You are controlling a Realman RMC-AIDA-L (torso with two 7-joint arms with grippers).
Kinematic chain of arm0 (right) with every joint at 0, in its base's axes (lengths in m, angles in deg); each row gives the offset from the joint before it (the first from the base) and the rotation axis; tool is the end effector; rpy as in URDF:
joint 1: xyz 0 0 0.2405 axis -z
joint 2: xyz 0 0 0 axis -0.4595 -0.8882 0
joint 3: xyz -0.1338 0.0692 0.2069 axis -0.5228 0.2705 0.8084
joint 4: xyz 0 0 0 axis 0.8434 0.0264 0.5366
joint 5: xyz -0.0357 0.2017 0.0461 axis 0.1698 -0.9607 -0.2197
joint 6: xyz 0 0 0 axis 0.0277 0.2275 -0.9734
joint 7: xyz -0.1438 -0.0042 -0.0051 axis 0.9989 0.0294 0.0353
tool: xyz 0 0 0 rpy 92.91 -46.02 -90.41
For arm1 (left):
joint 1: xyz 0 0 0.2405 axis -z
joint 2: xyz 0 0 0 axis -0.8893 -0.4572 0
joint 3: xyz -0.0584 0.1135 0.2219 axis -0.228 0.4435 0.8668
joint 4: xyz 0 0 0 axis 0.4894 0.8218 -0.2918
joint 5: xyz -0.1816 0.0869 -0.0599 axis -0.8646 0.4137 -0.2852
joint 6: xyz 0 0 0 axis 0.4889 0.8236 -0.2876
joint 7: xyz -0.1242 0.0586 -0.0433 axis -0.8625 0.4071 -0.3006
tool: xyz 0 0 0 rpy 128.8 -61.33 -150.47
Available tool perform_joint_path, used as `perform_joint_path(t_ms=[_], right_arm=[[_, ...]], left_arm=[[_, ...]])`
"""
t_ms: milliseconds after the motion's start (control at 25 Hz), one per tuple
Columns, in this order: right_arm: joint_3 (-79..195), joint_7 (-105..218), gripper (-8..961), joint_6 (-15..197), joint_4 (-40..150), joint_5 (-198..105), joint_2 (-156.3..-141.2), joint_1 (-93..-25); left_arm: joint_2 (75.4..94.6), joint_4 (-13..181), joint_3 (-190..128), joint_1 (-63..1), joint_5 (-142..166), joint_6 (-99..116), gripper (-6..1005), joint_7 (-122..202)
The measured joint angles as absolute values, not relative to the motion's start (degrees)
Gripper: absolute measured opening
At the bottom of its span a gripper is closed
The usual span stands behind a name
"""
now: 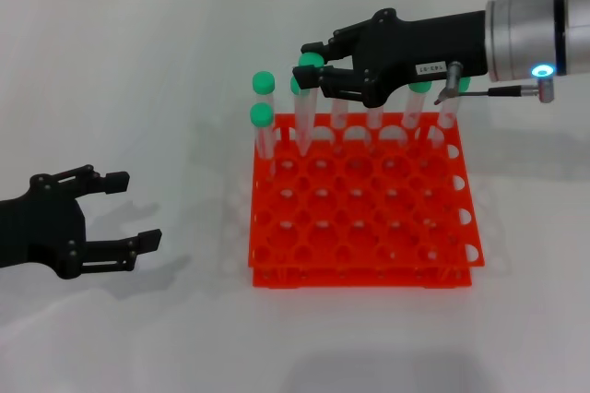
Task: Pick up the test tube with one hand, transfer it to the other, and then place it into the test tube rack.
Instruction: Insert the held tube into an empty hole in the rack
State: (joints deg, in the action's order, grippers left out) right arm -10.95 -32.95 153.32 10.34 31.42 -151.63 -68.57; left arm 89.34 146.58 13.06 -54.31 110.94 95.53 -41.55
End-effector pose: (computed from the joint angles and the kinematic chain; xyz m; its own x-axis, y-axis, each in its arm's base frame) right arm 0.1229 0.3919 -0.0261 0.8911 -0.1256 -0.4361 -0.2082 -0.9670 -0.1468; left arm -0.3053 0.2543 0.0527 0.8725 0.3107 0.3771 0.4296 -0.8554 -0.2893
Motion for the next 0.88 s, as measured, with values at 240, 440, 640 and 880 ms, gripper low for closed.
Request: perform_joint_path(t_ms=[240,440,640,880], right_arm=[[-13.7,-33.0,298,150.5,10.4,31.0,-151.87,-68.6],[-13.9,-32.9,299,150.0,10.7,31.0,-151.90,-68.5],[-14.1,-32.6,301,149.3,11.2,30.9,-151.90,-68.1],[-15.4,-32.5,302,147.6,12.1,30.9,-151.90,-68.1]], left_arm=[[89.34,146.6,13.1,-53.9,111.0,95.3,890,-41.5],[89.40,146.5,13.1,-53.7,111.4,94.9,889,-41.6],[89.43,146.1,13.2,-53.2,111.5,94.9,889,-41.7],[89.45,145.1,13.2,-52.4,112.1,94.2,890,-41.6]])
